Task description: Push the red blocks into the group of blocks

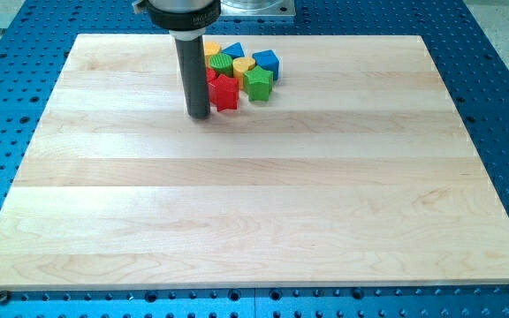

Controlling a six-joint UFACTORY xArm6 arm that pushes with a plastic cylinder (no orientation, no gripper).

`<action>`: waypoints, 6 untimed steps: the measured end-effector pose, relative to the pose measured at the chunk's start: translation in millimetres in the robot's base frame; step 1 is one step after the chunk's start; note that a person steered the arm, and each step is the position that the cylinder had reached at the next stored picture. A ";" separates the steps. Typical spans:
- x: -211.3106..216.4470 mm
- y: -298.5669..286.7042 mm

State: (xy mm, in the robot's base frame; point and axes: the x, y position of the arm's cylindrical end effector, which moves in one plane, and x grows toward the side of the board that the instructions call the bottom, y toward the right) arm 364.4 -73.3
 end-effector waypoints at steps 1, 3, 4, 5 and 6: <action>-15.1 27.0; 11.5 -29.0; -31.1 -25.2; -33.0 -8.3; -15.2 -39.2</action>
